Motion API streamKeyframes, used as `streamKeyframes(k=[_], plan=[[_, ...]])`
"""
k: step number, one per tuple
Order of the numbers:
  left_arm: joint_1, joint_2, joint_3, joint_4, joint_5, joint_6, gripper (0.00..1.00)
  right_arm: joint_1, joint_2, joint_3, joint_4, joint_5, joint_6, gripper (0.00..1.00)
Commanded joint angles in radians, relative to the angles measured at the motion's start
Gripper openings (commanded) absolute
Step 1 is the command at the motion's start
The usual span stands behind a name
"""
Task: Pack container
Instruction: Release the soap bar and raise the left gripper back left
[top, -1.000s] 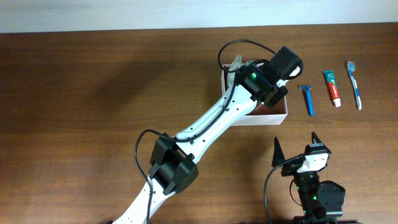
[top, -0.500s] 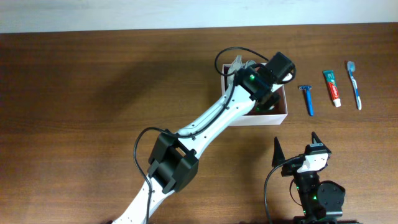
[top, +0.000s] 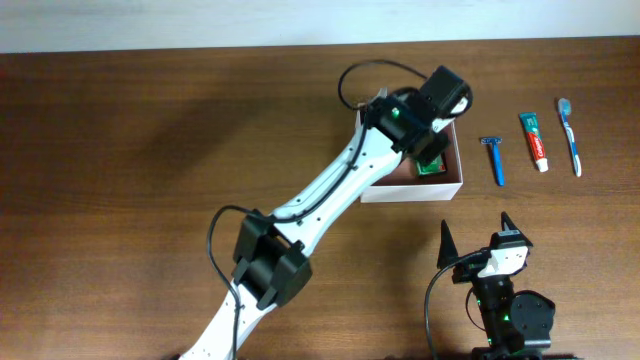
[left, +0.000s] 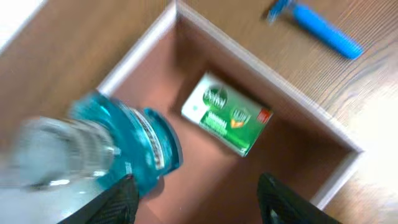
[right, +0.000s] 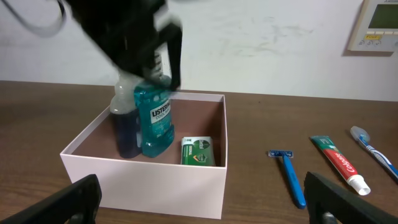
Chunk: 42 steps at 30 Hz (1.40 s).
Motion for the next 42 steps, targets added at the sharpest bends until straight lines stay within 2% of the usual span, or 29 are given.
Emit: streamKeyframes(k=[1,8,12,14,16,21,22,27,33,35,42], plan=[[0.002,-0.153,0.089,0.002,0.079,0.012,0.67,0.009,-0.007,-0.005,-0.005,-0.009,0.001,0.99],[0.006,-0.309,0.131,0.003,0.066,0.011,0.68,0.009,-0.007,-0.005,-0.005,-0.009,0.000,0.99],[0.029,-0.400,0.131,-0.008,-0.107,0.007,0.69,0.009,-0.007,-0.005,-0.005,-0.009,0.001,0.99],[0.055,-0.433,0.131,-0.007,-0.215,0.008,0.77,0.009,-0.007,-0.005,-0.005,-0.009,0.001,0.99],[0.094,-0.455,0.131,0.002,-0.298,0.008,0.78,0.009,-0.007,-0.005,-0.005,-0.009,0.000,0.99],[0.235,-0.465,0.131,0.089,-0.357,0.005,0.87,0.009,-0.007,-0.005,-0.005,-0.009,0.001,0.99],[0.267,-0.465,0.131,0.110,-0.357,-0.022,0.92,0.009,-0.007,-0.005,-0.005,-0.009,0.000,0.99],[0.439,-0.453,0.129,0.211,-0.357,-0.240,0.99,0.009,-0.007,-0.005,-0.005,-0.009,0.001,0.99],[0.630,-0.370,0.127,0.280,-0.357,-0.435,0.99,0.009,-0.008,-0.005,-0.005,-0.009,0.000,0.99],[0.669,-0.332,0.127,0.262,-0.353,-0.470,0.99,0.009,-0.007,-0.005,-0.005,-0.009,0.000,0.99],[0.718,-0.263,0.126,0.208,-0.280,-0.472,0.99,0.009,-0.007,-0.005,-0.005,-0.009,0.001,0.99]])
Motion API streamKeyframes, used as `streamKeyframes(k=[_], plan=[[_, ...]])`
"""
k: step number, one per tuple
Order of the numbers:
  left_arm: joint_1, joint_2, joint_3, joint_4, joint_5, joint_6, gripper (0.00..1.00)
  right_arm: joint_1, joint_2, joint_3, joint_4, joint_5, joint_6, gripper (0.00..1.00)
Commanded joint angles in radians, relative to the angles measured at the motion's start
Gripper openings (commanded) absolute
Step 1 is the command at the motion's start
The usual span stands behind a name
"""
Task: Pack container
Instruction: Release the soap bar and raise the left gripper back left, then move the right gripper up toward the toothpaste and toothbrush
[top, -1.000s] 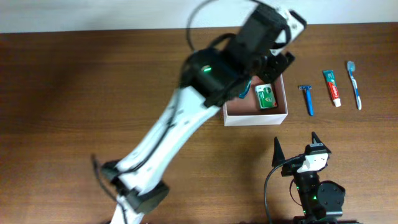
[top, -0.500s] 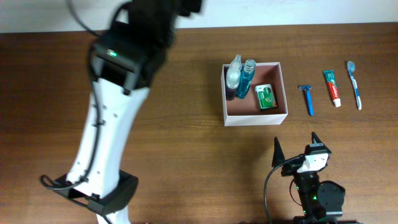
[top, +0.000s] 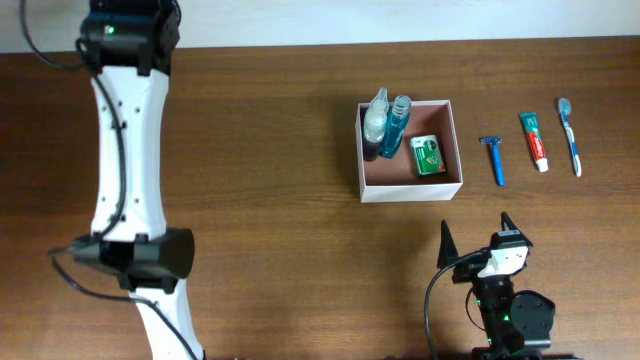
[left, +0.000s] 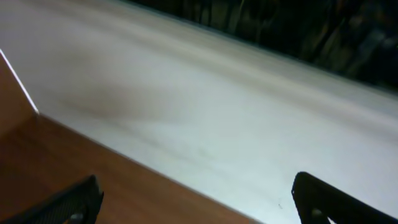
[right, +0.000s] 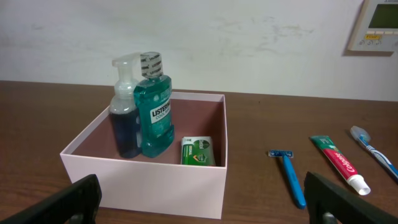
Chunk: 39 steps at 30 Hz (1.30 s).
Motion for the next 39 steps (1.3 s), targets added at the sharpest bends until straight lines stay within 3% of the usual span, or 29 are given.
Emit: streamKeyframes(k=[1,10,25,34,39], plan=[[0.003,0.019,0.005,0.007,0.038,-0.034,0.99,0.009,-0.007,-0.005,-0.005,-0.010,0.000,0.99],[0.002,0.177,0.003,-0.111,0.102,-0.034,0.99,0.009,-0.007,-0.005,-0.005,-0.010,0.000,0.99],[0.002,0.285,0.003,-0.114,0.134,-0.034,0.99,0.009,-0.007,-0.005,-0.005,-0.018,0.012,0.99],[0.002,0.305,0.003,-0.111,0.134,-0.034,0.99,0.009,-0.007,-0.005,-0.002,-0.024,0.297,0.99],[0.002,0.305,0.003,-0.111,0.134,-0.034,0.99,0.009,-0.008,0.000,0.052,-0.150,0.323,0.99]])
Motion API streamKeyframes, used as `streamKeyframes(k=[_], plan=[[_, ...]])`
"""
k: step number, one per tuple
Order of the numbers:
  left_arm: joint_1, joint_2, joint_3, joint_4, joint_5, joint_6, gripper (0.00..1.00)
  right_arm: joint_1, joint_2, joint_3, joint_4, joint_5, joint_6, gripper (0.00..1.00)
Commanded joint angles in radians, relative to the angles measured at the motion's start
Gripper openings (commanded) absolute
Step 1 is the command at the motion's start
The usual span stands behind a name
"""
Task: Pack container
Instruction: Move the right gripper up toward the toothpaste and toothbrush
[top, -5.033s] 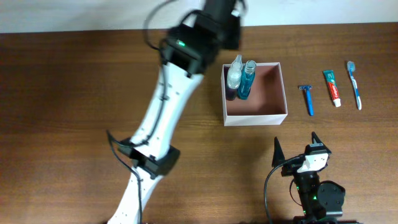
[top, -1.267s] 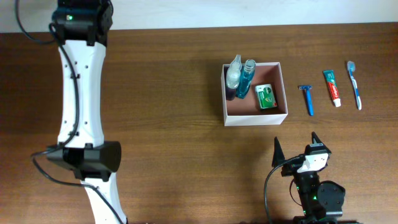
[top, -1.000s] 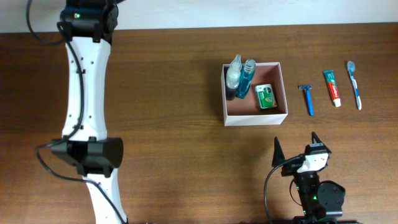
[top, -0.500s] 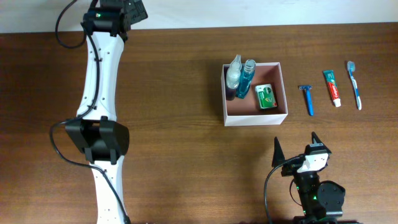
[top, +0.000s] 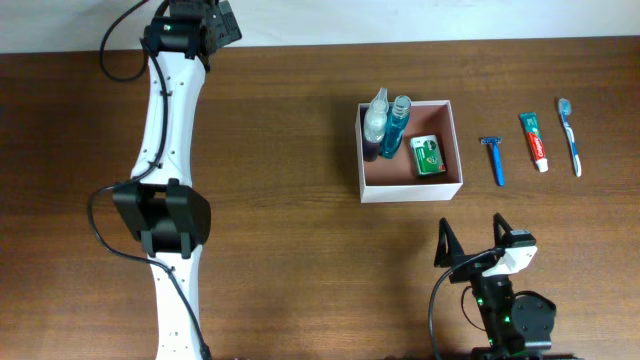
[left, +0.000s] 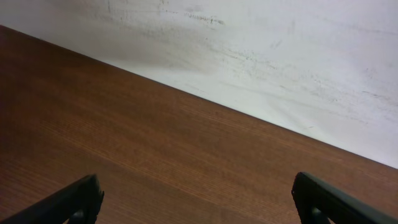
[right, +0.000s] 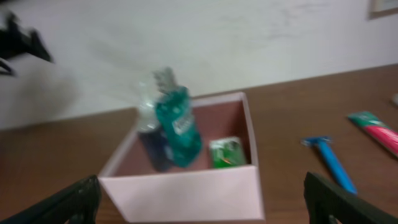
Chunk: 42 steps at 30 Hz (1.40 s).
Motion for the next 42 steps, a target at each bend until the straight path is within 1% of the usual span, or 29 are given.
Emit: streamKeyframes(k=[1,6,9,14,18,23,28,35,39,42], plan=[[0.002,0.005,0.007,0.002,0.008,-0.009,1.00,0.009,-0.008,0.010,0.025,-0.119,0.066,0.99],[0.002,0.005,0.007,0.002,0.008,-0.009,0.99,0.009,-0.006,0.081,0.023,-0.142,0.060,0.99],[0.002,0.005,0.007,0.002,0.007,-0.009,0.99,0.009,-0.003,0.147,0.007,-0.142,0.015,0.99],[0.002,0.005,0.007,0.002,0.008,-0.009,0.99,0.009,0.034,0.299,-0.090,-0.137,-0.080,0.99],[0.002,0.005,0.007,0.002,0.008,-0.009,0.99,0.009,0.124,0.445,-0.181,-0.085,-0.090,0.99],[0.002,0.005,0.007,0.002,0.008,-0.009,0.99,0.009,0.300,0.637,-0.314,-0.081,-0.130,0.99],[0.002,0.005,0.007,0.002,0.008,-0.009,0.99,0.009,0.537,0.888,-0.563,-0.076,-0.129,0.99],[0.002,0.005,0.007,0.002,0.007,-0.009,0.99,0.009,0.900,1.349,-0.969,-0.066,-0.130,0.99],[0.002,0.005,0.007,0.002,0.007,-0.009,0.99,0.009,1.075,1.583,-1.194,-0.062,-0.130,0.99],[0.002,0.005,0.007,0.002,0.008,-0.009,0.99,0.009,1.163,1.689,-1.291,-0.034,-0.130,0.99]])
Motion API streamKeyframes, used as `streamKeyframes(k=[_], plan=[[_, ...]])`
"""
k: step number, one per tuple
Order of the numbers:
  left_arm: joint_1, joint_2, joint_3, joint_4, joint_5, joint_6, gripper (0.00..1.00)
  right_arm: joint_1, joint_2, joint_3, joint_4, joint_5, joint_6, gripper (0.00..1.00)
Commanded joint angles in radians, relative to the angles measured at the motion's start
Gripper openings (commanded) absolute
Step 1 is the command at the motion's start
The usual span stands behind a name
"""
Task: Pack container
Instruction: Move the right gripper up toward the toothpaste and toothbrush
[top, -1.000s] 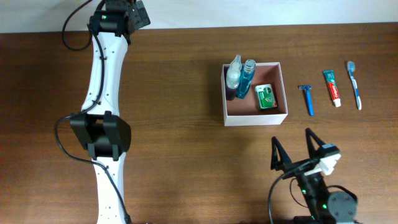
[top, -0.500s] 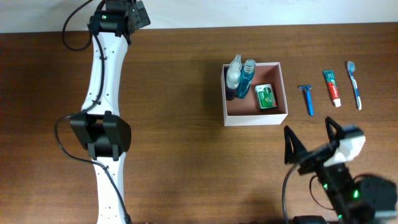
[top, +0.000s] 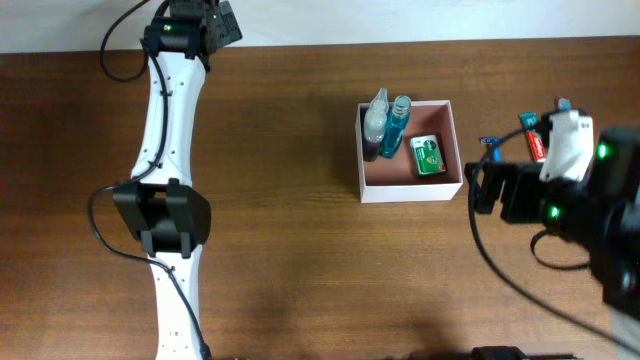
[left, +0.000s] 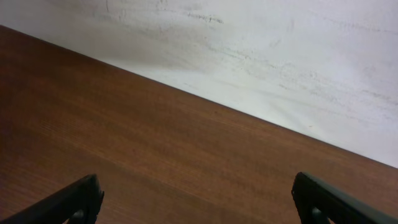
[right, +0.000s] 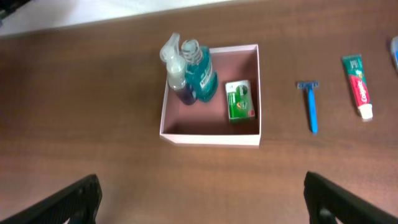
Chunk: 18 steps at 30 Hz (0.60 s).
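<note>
A pink box stands right of the table's middle; the overhead view shows its front wall. Inside stand a spray bottle and a teal mouthwash bottle, with a green soap pack lying beside them. To its right lie a blue razor, a toothpaste tube and a toothbrush. My right gripper hangs open and empty high above the table, near the box's front right. My left gripper is open and empty at the far back left.
A white wall runs along the table's back edge. My raised right arm covers much of the razor and toothpaste in the overhead view. The left arm stretches along the table's left part.
My right gripper was low at the table's front edge, facing the box side-on; now it is high, looking down on the box and the razor. The left arm has not moved.
At first my open left gripper was over the box, next to the mouthwash bottle standing in it. Then it was at the far back left, all three items left in the box. It has stayed there since, and the right gripper has gone from low to high.
</note>
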Motion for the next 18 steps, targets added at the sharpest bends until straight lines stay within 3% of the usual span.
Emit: streamKeyframes(k=[1,7,12,18], plan=[[0.002,0.005,0.007,0.002,0.003,-0.009,0.99,0.009,0.081,0.110,-0.063,0.049,-0.005,0.99],[0.002,0.005,0.007,0.002,0.003,-0.009,0.99,-0.039,0.193,0.216,-0.150,0.082,-0.046,0.99],[0.002,0.005,0.007,0.002,0.003,-0.009,1.00,-0.204,0.326,0.333,-0.322,-0.023,-0.049,0.99],[0.002,0.005,0.007,0.002,0.003,-0.009,0.99,-0.346,0.452,0.350,-0.418,0.050,-0.048,0.99]])
